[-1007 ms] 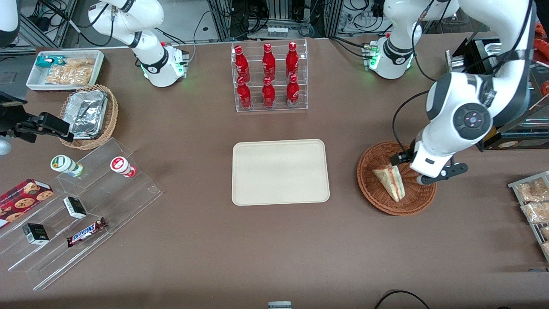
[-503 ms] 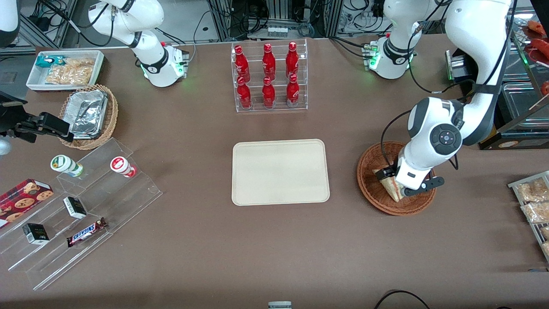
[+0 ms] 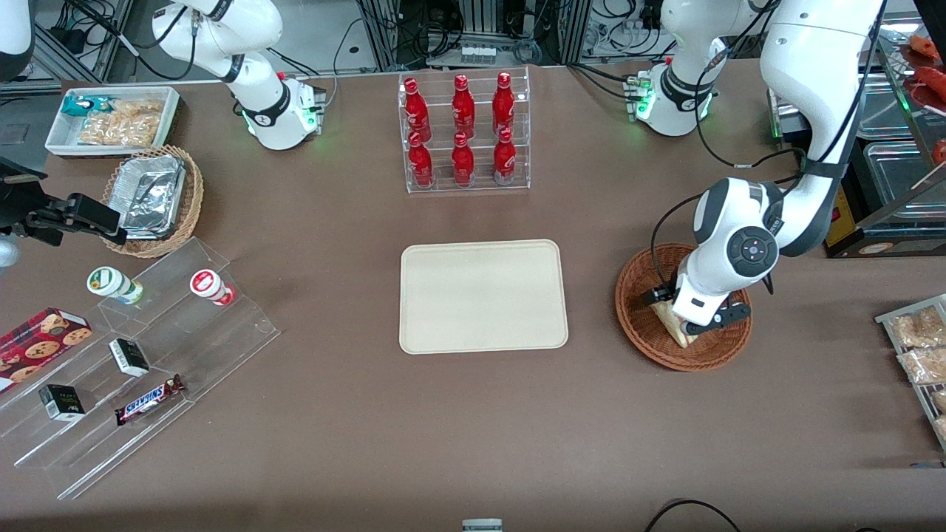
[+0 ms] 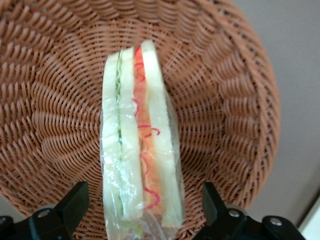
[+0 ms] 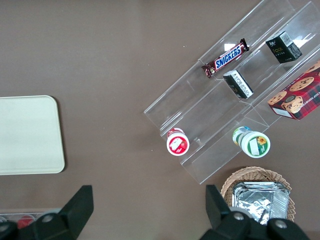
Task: Place sandwich from basket to tray
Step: 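Close the left gripper on the sandwich's wrapped edge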
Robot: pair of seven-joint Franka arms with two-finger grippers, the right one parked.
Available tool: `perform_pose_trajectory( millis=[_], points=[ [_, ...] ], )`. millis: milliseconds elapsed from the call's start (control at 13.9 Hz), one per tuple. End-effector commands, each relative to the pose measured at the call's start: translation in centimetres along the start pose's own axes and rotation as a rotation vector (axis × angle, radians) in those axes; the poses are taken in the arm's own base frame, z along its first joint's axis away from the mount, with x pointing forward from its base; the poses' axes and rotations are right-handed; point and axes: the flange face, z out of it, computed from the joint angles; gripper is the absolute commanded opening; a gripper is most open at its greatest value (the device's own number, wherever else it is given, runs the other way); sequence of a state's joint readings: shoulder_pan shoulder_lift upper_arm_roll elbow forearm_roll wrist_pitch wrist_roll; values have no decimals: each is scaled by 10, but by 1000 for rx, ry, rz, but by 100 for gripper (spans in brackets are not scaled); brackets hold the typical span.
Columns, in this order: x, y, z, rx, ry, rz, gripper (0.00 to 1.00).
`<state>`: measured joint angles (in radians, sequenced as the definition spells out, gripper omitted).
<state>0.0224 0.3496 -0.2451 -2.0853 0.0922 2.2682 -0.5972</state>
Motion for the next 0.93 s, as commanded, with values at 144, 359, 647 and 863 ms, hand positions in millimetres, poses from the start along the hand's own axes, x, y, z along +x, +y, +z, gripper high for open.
perform_pose_trajectory(
  millis=[144,359,647,863],
  points=[
    [10,-16,-2,-24,34,-47,97],
    [15,-21,-3,-34,51,-60,95],
    [12,-16,-2,-82,22,-104,87],
    [11,-12,-2,-91,27,-102,75]
  ],
)
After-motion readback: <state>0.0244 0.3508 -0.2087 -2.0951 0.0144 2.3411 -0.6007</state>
